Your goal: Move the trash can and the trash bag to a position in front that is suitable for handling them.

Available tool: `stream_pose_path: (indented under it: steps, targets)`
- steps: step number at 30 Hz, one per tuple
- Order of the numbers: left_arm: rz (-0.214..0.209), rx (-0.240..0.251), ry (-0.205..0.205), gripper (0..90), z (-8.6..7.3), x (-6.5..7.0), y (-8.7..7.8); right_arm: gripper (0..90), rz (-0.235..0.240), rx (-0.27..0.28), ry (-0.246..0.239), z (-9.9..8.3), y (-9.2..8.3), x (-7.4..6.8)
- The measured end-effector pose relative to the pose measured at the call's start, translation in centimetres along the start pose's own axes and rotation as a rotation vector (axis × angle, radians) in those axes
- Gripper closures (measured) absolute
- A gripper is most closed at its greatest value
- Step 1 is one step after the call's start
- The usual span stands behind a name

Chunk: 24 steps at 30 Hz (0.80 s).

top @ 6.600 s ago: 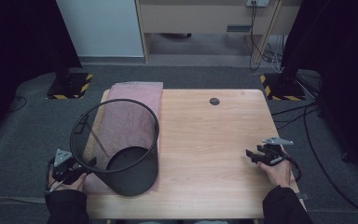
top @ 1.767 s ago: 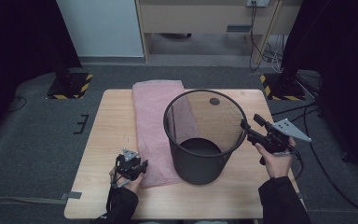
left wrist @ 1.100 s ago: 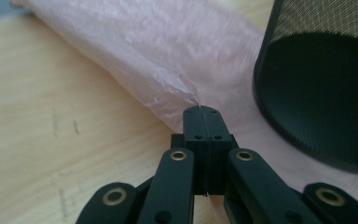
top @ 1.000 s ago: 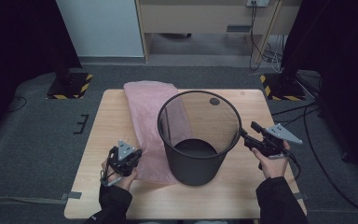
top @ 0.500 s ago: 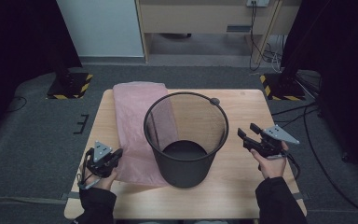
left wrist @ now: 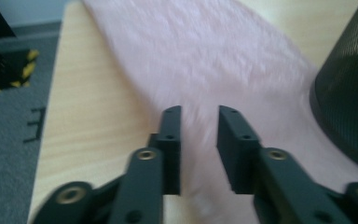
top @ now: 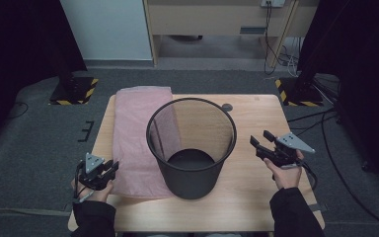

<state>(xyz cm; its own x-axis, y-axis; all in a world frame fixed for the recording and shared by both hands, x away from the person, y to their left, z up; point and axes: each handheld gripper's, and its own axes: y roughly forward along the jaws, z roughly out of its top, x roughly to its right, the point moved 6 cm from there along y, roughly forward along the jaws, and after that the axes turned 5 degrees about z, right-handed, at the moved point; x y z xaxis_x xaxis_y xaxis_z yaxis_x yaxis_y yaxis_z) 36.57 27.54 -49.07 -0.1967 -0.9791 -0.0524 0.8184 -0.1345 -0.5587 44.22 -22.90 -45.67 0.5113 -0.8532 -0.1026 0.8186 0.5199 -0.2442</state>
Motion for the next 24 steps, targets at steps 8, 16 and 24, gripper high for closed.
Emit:
stream_pose_path:
  steps: [8, 16, 24]
  targets:
    - [-0.103, 0.199, -0.068, 66.3, 3.7, 4.3, -1.4, 50.8, 0.06, 0.037, -0.006, 0.8, 0.9, -2.7]
    - [-0.189, 0.283, -0.041, 82.2, 6.5, 10.0, -0.9, 62.3, 0.103, 0.04, 0.003, 0.8, 2.3, -5.8]
    - [-0.204, 0.3, -0.055, 89.8, 7.2, 11.2, -1.4, 79.8, 0.127, 0.025, -0.026, 0.9, 3.2, -8.6]
